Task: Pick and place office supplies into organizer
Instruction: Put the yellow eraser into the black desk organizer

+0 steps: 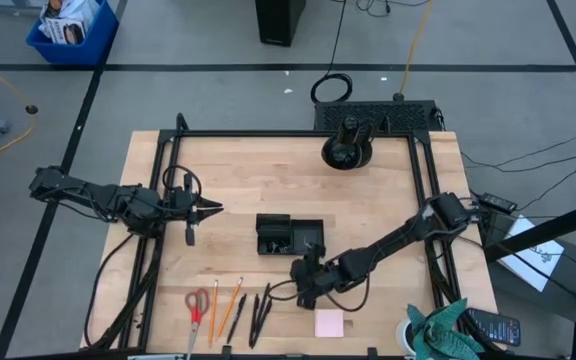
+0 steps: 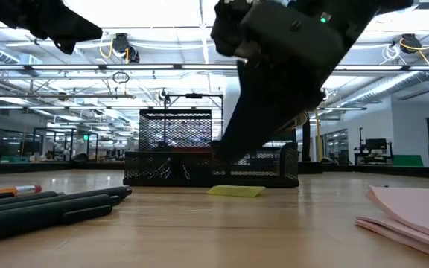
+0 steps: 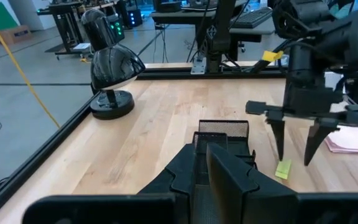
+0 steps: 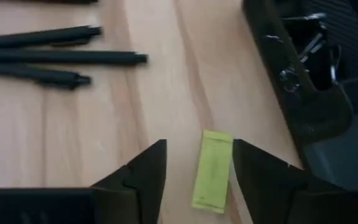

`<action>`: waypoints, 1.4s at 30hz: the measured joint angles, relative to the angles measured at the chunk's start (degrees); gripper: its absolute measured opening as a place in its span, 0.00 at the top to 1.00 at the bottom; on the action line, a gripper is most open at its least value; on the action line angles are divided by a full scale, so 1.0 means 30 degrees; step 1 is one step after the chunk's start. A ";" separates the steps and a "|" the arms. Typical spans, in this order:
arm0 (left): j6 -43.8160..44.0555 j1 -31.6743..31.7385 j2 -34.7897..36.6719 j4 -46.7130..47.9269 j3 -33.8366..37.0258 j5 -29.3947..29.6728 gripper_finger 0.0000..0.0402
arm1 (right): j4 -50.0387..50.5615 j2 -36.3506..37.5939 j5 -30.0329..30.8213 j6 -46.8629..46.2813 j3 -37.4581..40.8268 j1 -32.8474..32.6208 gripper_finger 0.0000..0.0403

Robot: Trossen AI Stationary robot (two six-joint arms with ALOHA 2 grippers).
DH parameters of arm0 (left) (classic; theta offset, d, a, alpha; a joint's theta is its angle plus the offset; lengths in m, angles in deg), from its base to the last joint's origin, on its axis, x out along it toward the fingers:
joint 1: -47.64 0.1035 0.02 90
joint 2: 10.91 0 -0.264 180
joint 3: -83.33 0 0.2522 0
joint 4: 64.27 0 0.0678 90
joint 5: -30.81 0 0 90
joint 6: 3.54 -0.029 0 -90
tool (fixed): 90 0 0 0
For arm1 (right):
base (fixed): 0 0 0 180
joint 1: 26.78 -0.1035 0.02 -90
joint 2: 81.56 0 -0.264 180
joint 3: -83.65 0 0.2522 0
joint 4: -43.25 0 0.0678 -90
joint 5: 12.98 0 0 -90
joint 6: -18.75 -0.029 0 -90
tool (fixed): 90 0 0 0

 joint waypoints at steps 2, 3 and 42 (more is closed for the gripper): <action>0.0009 0.0000 0.0000 0.0000 -0.0003 0.0000 0.88 | 0.0146 -0.0239 0.0202 -0.0516 -0.0007 -0.0032 0.54; 0.0023 -0.0004 0.0003 0.0000 0.0000 0.0000 0.88 | 0.0243 -0.0337 0.0200 -0.0670 -0.0006 -0.0032 0.54; -0.0036 -0.0004 0.0000 0.0051 0.0000 0.0007 0.88 | -0.1067 -0.0283 -0.0014 0.1618 0.1357 -0.0330 0.93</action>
